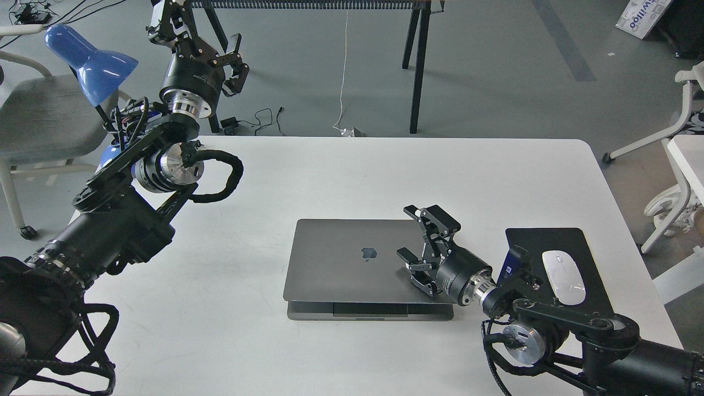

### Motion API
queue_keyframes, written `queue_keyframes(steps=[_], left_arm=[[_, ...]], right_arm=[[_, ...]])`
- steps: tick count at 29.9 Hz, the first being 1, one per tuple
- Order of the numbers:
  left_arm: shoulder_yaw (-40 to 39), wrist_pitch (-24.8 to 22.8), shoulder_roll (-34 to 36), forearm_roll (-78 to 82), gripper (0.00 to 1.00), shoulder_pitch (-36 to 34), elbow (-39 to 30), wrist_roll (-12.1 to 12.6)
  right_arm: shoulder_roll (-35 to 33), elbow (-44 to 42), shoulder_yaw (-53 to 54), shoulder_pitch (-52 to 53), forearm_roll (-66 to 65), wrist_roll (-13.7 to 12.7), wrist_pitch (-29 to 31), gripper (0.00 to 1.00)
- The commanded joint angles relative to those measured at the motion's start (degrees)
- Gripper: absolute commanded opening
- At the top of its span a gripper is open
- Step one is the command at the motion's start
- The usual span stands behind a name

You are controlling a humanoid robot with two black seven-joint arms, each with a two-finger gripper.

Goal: Close notebook with right arm
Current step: 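Press the lid down flat onto the laptop base with the right gripper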

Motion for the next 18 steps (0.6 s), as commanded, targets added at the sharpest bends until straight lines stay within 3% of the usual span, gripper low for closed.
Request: queue_keyframes(steps=[1,18], left_arm=[[0.0,-0.09,0.0,0.0,1.0,0.0,0.21,0.0],[0.0,0.0,0.0,0.0,1.0,-0.09,0.21,0.0]], right_arm=[[0.0,0.26,0.0,-1.5,-0.08,-0.01,-0.39,1.0],[0.0,-0.71,-0.09,-5.02,-0.43,-0.01,-1.27,1.0]])
